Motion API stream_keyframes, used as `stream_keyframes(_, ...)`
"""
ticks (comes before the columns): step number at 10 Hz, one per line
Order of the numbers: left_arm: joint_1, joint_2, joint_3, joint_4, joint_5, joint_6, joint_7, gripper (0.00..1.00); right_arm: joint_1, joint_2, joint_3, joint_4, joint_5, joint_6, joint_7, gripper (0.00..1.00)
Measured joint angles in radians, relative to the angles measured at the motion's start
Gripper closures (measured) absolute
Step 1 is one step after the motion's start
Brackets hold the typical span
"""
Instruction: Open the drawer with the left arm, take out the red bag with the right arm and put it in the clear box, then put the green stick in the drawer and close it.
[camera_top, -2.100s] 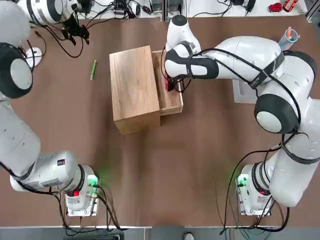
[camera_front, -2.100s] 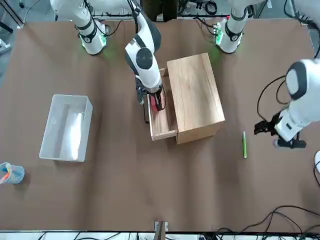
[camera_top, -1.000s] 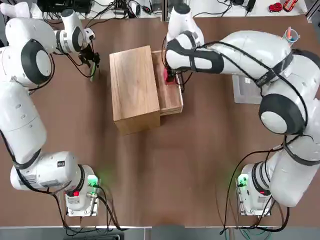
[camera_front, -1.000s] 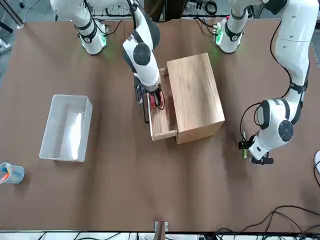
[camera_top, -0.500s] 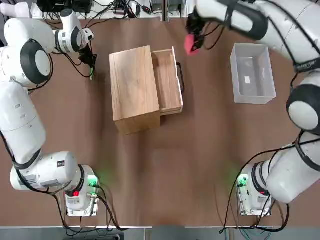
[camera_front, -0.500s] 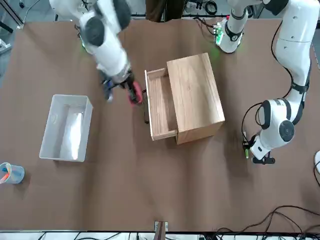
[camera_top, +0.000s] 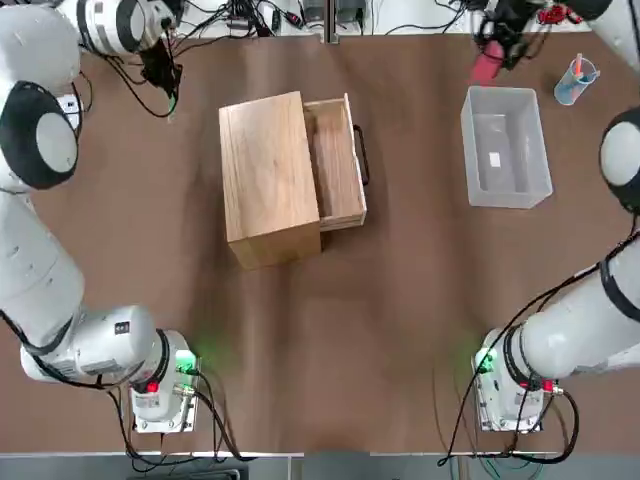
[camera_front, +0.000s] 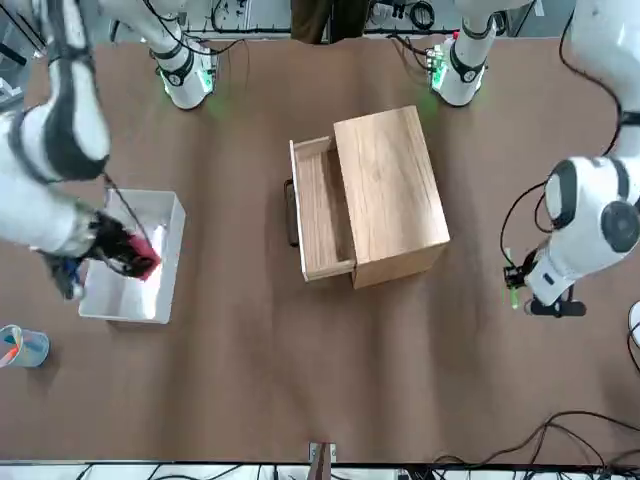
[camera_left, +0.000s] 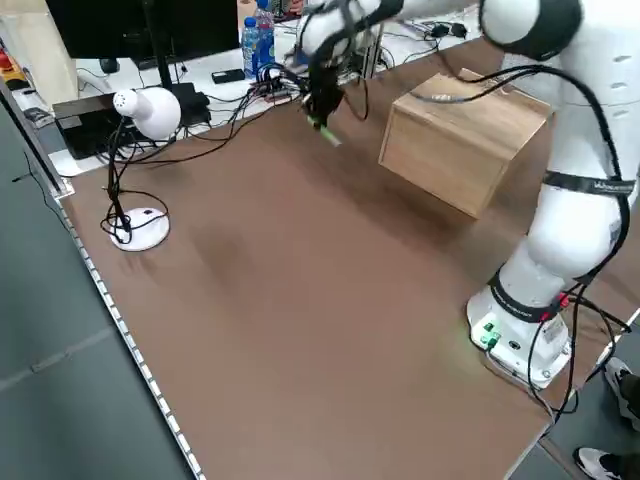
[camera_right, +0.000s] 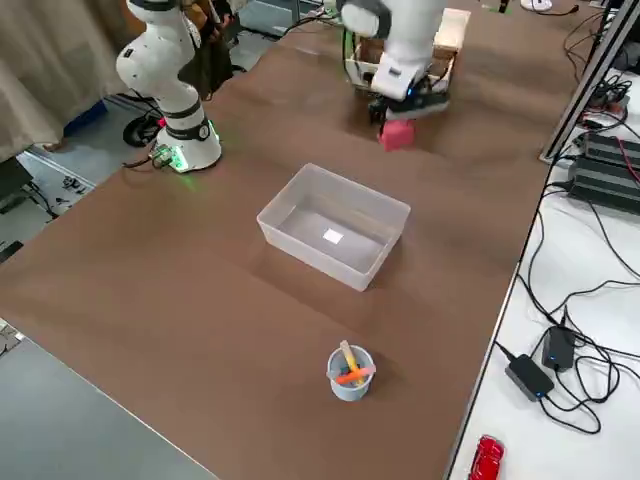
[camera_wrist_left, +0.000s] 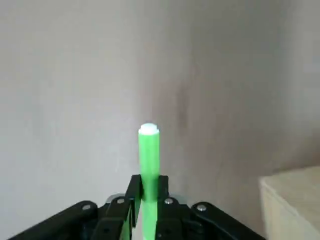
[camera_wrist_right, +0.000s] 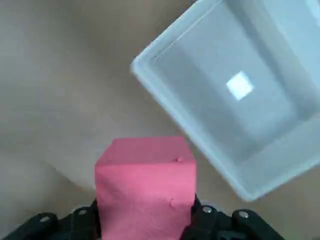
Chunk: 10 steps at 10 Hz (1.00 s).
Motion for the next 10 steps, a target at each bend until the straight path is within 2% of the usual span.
stream_keyframes(1,-0.003,-0.031,-0.055,0.016,0.000,-0.050,-0.074,0.83,-0.042,0.026,0.001,-0.031,-0.041,0.034,-0.087,0.41)
stream_keyframes(3,-0.012,-0.049,-0.173,0.083,0.000,-0.153,-0.253,0.83,-0.058,0.050,0.004,-0.119,-0.103,0.144,-0.247,0.41)
stream_keyframes(5,-0.029,-0.047,-0.273,0.124,0.000,-0.174,-0.425,0.83,-0.092,0.055,0.004,-0.226,-0.109,0.291,-0.436,0.41)
stream_keyframes(7,-0.106,-0.034,-0.318,0.159,0.000,-0.174,-0.596,0.83,-0.134,0.068,0.005,-0.351,-0.109,0.483,-0.585,0.41)
stream_keyframes(8,-0.164,-0.021,-0.322,0.178,0.000,-0.174,-0.673,0.83,-0.144,0.078,0.005,-0.390,-0.109,0.536,-0.634,0.41)
stream_keyframes(10,-0.269,0.010,-0.324,0.208,0.001,-0.175,-0.784,0.83,-0.146,0.090,0.009,-0.404,-0.109,0.553,-0.662,0.41)
